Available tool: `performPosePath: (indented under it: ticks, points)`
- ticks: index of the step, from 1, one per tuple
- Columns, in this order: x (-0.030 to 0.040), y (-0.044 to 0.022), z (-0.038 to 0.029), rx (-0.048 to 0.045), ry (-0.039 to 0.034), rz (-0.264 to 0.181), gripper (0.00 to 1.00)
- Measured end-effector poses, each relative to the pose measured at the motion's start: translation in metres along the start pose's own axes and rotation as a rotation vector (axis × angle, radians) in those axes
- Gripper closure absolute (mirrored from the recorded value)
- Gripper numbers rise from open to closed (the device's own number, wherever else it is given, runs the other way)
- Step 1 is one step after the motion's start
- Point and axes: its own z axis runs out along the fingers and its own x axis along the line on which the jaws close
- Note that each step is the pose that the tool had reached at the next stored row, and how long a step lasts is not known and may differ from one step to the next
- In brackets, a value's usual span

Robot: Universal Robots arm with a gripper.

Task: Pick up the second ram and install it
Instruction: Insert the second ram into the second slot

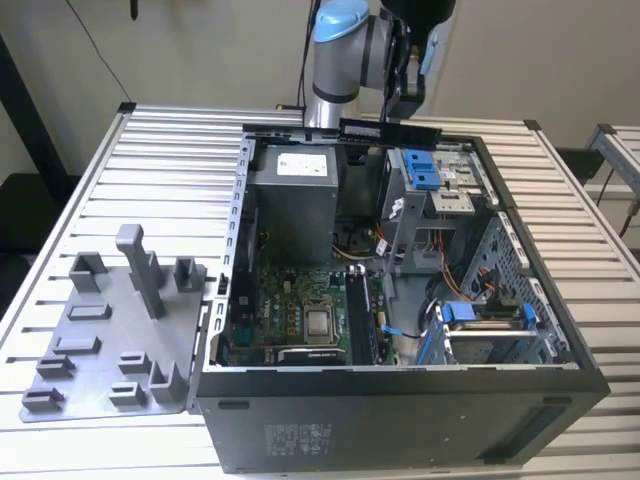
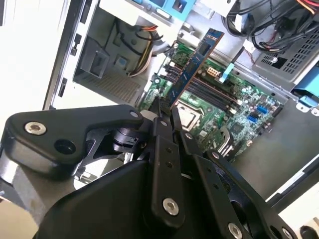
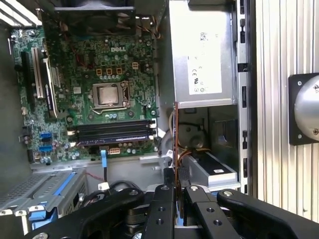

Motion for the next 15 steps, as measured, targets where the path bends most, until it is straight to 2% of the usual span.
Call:
performPosePath:
  ticks: [10,15]
  points:
    - [0.0000,0.0000,0.0002,0.0166,0.0005,0.120,0.86]
    - [0.0000,0.0000,0.0002,0.0182,0.0006,0.131,0.86]
